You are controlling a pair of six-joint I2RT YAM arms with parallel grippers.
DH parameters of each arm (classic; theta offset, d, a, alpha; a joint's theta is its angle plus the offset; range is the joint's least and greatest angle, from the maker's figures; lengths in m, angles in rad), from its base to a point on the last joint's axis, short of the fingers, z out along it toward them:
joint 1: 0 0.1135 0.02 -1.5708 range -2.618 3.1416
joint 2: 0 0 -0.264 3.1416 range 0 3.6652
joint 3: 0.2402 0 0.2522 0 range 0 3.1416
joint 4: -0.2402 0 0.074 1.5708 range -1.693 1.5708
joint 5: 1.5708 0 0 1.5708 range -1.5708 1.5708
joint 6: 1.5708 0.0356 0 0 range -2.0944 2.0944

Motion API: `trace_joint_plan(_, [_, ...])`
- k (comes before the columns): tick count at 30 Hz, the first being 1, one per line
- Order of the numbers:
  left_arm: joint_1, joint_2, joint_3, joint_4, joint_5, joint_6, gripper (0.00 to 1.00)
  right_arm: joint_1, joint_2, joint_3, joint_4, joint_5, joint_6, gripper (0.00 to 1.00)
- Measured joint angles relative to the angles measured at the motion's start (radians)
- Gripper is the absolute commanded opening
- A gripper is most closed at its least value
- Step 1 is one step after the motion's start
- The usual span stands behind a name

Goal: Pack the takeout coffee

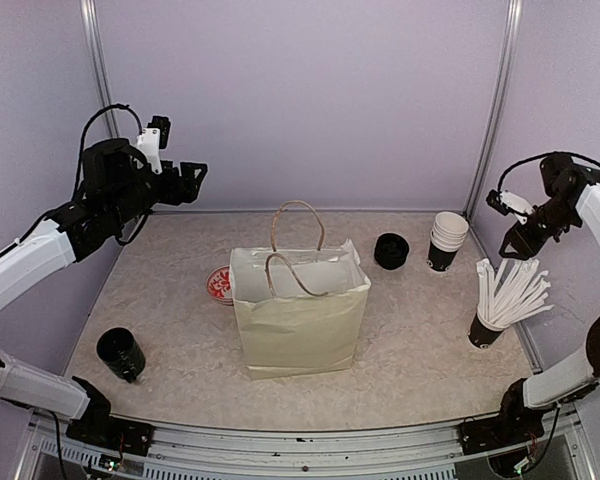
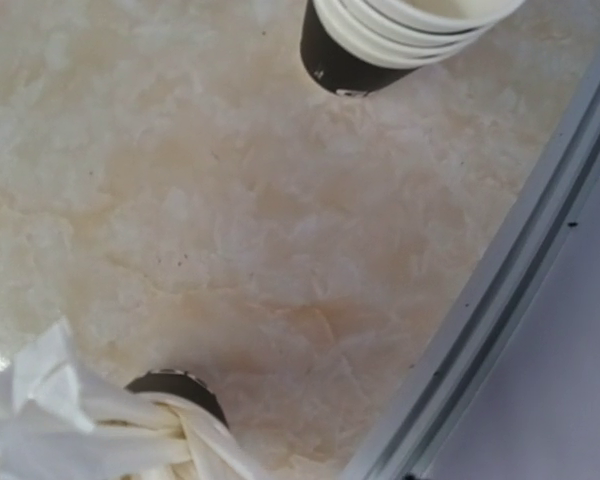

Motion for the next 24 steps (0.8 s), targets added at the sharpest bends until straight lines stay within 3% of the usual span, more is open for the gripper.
trace_joint_plan(10, [0.000,-0.013,-0.001,0.002,0.002,0.000,0.86,0.000,0.027,0.000,-0.008,0.010,0.003,0.27])
trace_joint_plan(16, [0.000,-0.014,-0.001,0.002,0.003,-0.001,0.86,0.000,0.028,-0.001,-0.023,0.010,0.000,0.03])
trace_joint_plan(24, [0.000,-0.014,-0.006,0.002,0.009,-0.001,0.86,0.000,0.033,0.042,-0.066,-0.026,-0.006,0.00])
